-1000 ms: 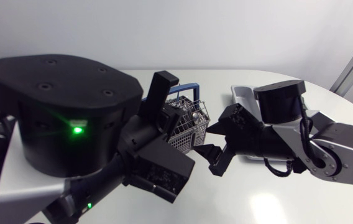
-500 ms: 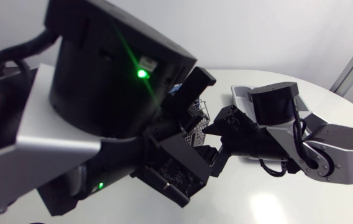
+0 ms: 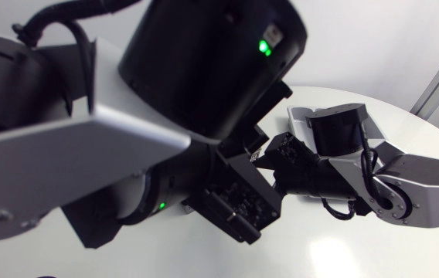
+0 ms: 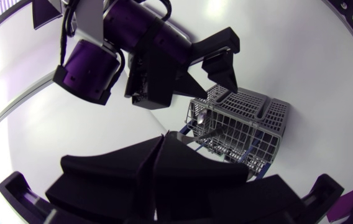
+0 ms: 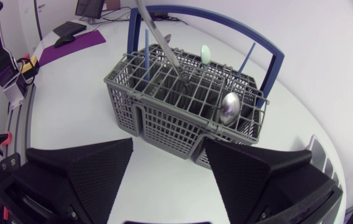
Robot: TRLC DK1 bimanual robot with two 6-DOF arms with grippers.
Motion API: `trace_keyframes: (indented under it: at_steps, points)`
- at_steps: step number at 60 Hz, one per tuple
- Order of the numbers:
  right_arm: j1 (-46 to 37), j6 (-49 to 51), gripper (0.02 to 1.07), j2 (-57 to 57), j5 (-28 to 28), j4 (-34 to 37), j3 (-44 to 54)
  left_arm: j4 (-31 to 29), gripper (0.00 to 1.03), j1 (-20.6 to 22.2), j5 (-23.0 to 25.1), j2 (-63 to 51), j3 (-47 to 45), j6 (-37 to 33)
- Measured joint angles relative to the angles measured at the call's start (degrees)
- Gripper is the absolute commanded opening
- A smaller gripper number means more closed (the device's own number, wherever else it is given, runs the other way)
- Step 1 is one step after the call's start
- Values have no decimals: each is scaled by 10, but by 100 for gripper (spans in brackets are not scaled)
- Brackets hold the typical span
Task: Unload the cutlery basket into the drawer organizer.
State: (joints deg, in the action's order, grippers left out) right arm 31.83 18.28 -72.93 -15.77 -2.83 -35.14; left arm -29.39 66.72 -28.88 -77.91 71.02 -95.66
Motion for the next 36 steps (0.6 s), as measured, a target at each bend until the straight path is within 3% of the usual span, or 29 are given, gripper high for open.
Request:
trace_keyframes:
  at_steps: [9,22,36]
  points:
    - [0,0,87,42,10,3,6,-16,18,0,-13,-19,56,73]
    - [0,2,86,148,54,18,40,-60,18,-14,-16,-52,131,263]
    - [9,2,86,224,101,26,63,-175,19,-53,1,-118,204,479]
